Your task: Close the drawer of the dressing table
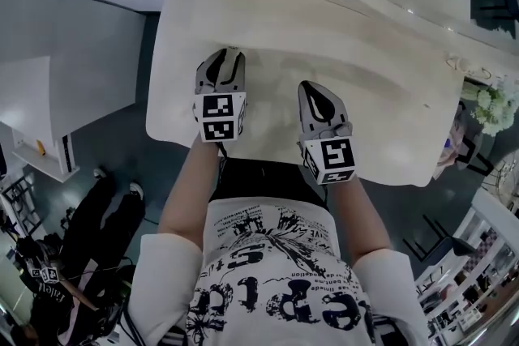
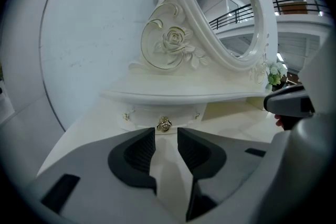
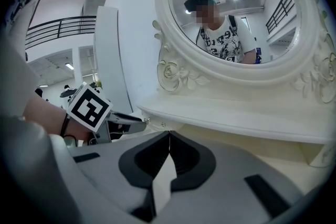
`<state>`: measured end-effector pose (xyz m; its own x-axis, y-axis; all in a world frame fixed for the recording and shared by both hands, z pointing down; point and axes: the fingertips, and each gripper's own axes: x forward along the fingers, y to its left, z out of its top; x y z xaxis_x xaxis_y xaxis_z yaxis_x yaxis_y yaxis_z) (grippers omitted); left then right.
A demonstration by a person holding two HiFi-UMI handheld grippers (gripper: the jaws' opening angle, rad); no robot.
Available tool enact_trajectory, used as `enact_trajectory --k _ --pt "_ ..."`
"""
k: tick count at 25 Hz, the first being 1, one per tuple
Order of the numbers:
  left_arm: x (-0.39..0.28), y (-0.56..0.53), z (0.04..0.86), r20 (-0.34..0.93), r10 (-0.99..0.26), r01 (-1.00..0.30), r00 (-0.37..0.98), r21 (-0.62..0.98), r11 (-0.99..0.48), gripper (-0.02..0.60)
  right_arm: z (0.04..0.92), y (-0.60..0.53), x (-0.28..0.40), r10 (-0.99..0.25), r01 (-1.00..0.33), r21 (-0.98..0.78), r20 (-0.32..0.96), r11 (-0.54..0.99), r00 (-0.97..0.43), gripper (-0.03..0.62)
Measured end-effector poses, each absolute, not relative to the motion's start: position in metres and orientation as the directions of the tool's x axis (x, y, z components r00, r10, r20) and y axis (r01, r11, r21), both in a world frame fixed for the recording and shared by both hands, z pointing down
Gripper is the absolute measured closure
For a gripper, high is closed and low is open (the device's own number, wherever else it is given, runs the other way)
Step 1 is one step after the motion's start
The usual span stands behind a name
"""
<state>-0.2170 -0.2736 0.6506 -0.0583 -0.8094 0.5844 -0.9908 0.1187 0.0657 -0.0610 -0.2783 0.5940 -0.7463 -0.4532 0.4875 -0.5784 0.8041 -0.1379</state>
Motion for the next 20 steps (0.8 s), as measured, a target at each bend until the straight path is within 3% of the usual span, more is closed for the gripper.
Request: enact_trajectory --k 9,13,20 --pt "-0.214 -0.230 0.604 0.526 -0.846 -0.976 -0.085 0.125 0.175 0.465 0.575 -0.257 -0.056 -0.456 -0.574 -0.135 0.476 0.807 -0.752 0.577" --pt "-0.197 -0.213 0.569 0.492 -0.869 -0.984 -0.053 0.122 0.129 0.538 0.553 -0.241 -0.050 -0.458 -0.565 -0.124 0.457 0.816 -0.762 0.577" --pt "-0.164 -0.213 0.484 0.370 -0.928 -0.997 0.054 0.064 -0.033 0.554 0.495 -0.239 -0.043 -0.503 -0.578 -0.123 0.370 0.807 -0.781 0.577"
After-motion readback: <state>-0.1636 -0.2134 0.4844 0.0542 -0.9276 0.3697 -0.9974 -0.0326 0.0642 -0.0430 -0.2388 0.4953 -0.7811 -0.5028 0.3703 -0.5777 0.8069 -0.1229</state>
